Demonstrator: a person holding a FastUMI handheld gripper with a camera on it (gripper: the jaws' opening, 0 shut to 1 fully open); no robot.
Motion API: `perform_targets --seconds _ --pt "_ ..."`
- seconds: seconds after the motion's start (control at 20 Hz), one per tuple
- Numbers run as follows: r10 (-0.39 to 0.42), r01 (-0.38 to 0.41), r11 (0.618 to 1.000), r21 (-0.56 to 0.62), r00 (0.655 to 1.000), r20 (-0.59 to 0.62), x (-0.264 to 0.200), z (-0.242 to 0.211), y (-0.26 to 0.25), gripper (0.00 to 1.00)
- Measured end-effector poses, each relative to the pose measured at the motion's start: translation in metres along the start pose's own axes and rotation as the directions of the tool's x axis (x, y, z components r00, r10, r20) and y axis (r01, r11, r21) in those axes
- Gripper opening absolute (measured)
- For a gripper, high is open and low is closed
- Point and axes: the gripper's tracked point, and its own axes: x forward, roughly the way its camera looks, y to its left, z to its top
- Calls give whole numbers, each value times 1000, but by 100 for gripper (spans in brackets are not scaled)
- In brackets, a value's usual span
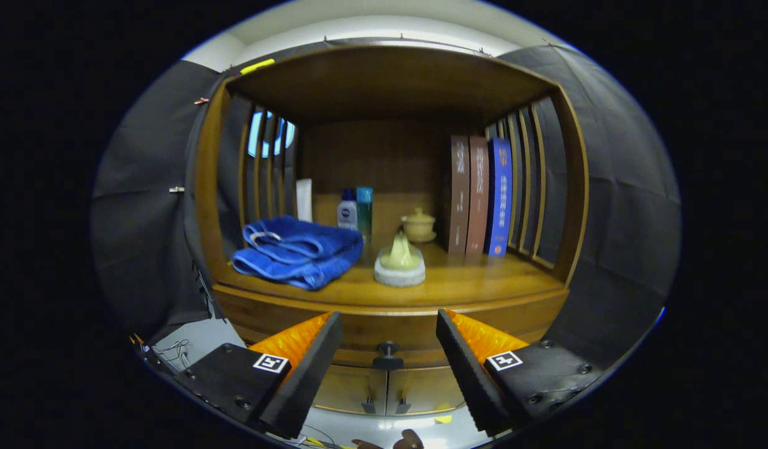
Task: Pull open the drawer, take out the items inside it, and place them on the countertop above the cabinet.
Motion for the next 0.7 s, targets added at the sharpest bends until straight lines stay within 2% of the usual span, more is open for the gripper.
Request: perform_targets --seconds 0.15,0.35,0.7 --pt "-14 14 1000 4 998 62 -34 58 -4 99" --pt "-40 36 998 54 996 82 -76 104 -9 99" --pt "-27 17 998 65 987 157 -130 158 -9 99"
